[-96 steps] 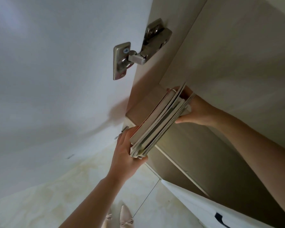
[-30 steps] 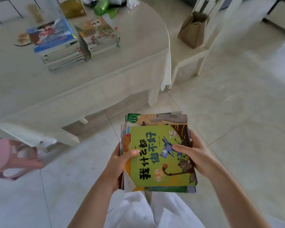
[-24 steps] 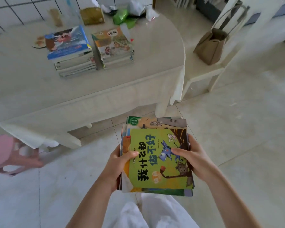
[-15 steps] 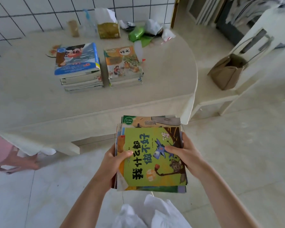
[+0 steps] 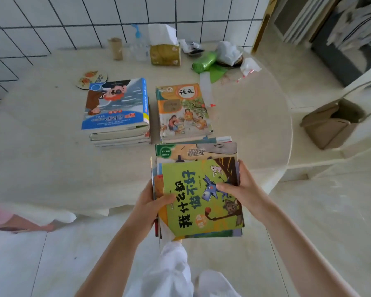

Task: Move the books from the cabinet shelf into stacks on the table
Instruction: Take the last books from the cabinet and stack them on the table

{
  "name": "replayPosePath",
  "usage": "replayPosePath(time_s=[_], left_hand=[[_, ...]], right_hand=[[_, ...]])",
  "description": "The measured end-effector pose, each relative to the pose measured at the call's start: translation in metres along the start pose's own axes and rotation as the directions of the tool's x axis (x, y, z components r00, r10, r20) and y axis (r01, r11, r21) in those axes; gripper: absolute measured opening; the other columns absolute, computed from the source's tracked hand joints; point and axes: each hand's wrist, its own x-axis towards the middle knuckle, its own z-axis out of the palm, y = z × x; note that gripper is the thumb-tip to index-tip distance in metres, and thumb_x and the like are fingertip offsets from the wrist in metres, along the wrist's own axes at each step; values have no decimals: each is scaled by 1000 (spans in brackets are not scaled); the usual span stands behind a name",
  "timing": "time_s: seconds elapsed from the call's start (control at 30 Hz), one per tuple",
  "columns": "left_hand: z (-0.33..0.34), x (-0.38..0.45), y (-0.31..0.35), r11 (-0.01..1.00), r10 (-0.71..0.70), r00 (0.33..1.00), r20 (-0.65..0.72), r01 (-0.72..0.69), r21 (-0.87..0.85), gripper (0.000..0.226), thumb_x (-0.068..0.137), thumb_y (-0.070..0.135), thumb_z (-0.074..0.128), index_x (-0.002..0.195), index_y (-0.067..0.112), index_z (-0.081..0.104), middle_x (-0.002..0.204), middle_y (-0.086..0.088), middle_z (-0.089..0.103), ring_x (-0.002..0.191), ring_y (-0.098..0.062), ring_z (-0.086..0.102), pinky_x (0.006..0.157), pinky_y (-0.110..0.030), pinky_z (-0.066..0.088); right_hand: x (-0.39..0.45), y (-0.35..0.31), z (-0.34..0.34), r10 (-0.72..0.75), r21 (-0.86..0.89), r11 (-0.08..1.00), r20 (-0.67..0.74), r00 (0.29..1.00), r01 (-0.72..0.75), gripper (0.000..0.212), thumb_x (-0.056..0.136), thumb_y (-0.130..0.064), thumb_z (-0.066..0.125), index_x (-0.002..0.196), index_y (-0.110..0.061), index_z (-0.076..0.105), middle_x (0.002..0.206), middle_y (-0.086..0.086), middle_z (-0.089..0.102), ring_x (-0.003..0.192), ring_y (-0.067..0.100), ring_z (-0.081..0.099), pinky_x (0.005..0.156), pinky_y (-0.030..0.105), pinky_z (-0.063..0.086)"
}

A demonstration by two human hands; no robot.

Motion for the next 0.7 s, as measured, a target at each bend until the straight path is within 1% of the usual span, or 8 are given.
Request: replayPosePath(time_s=[0.13,0.27,0.33,0.43,0.5,0.57,0.63,0.7], left_hand=[[-20,45,23,992,46,999,17,-48,116,46,84,-4,66,124,16,54,114,-5,72,102,-26,70,83,-43,58],[-40,89,40,970,117,991,-57,-102,220,49,78,-12,69,114,18,57,104,-1,74,96,-16,71,74,-30,59],[-45,105,44,948,178,978,-109,-140,285,51,73,-18,70,110,14,56,97,3,72,83,-3,70,63,-20,55],[-50,123,42,894,283,947,-155,-202,399,49,66,-18,75,106,4,57,92,5,68,75,10,66,62,-10,50],[-56,133,39,862,340,925,-172,-233,449,48,66,-12,78,104,9,58,95,7,67,80,12,65,66,-8,50],[-59,139,39,830,389,907,-163,-268,488,49,67,-6,79,106,17,59,101,3,69,88,8,66,72,-12,52],[-56,142,38,794,428,892,-144,-296,531,51,69,-8,78,108,19,59,104,1,68,90,10,64,72,-8,50],[-54,144,35,768,442,886,-136,-296,568,50,71,-14,75,108,14,57,98,11,65,89,19,60,70,-1,44]], right_hand=[[48,-17,5,-32,53,998,-17,999,33,61,76,9,72,123,-20,46,116,-2,66,102,7,65,69,19,55],[90,-28,17,-131,77,988,-59,990,135,68,69,23,69,121,-18,51,114,-3,67,103,7,66,79,22,55],[109,-29,22,-149,70,985,-118,982,158,68,63,27,70,107,-23,55,105,4,69,94,13,67,82,31,55],[128,-28,31,-173,47,982,-169,970,183,62,60,26,72,93,-24,57,100,39,62,90,47,63,83,57,52],[137,-25,32,-186,34,980,-194,963,196,58,59,22,75,89,-25,58,92,27,69,87,37,67,82,56,54],[146,-21,29,-204,16,977,-200,958,211,55,55,13,77,89,-27,60,84,-5,73,78,14,69,81,46,54],[152,-16,27,-216,-21,976,-183,959,216,52,54,6,78,90,-28,63,82,-12,72,82,16,66,81,44,53],[157,-7,23,-217,-52,976,-157,963,212,48,54,-2,78,95,-23,66,84,-12,73,85,20,66,82,43,53]])
